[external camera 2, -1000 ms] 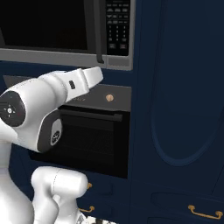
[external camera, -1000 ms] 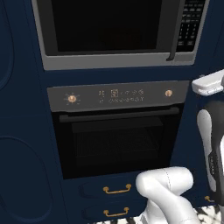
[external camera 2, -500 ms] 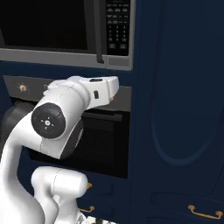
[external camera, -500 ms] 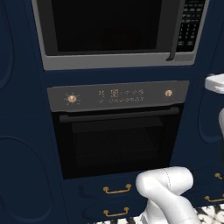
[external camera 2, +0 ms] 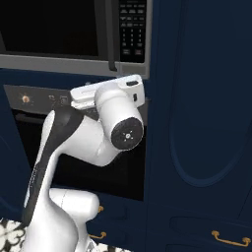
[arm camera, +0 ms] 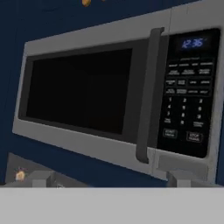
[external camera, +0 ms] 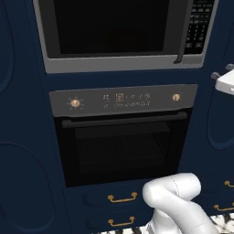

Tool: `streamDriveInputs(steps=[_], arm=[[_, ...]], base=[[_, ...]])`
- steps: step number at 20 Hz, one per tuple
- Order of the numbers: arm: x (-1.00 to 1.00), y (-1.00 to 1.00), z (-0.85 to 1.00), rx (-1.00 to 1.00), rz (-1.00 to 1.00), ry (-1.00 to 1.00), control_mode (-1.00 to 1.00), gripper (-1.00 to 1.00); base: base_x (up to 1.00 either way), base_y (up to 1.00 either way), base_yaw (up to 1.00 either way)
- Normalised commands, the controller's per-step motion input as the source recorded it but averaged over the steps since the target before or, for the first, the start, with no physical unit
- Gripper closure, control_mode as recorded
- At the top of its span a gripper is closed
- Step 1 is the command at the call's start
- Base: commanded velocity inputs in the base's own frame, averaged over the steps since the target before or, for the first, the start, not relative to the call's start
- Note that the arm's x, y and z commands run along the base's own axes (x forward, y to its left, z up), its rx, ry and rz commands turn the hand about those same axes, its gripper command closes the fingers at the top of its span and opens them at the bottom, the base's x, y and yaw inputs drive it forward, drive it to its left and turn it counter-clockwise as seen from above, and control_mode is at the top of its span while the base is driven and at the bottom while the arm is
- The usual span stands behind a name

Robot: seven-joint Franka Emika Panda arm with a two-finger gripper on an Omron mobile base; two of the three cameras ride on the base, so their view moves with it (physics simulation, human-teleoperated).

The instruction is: Pick the eggplant from the sink and place it in the bowl. Then pick the bowl and place it in the microwave. Then close the microwave door and press the start button.

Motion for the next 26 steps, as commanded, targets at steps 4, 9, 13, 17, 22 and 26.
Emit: streamDriveInputs(steps=[4,9,13,17,22,26], arm=[[0.76,0.13,-0.05,0.0,0.52,-0.25,-1.0,-1.0],[0.58,-0.02,-0.01,0.0,0.31,-0.05,-1.0,-1.0],[0.35,-0.1,0.04,0.0,-0.01,0.01,-1.0,-1.0],[0.66,0.01,0.0,0.0,-0.05,0.02,-1.0,-1.0],[0.42,0.03,0.19,0.0,0.0,0.0,-1.0,-1.0],[0.38,0.0,0.36,0.0,0.0,0.0,-1.0,-1.0]], base=[[0.0,0.0,0.0],[0.0,0.0,0.0],[0.0,0.0,0.0],[0.0,0.0,0.0],[0.0,0.0,0.0],[0.0,0.0,0.0]])
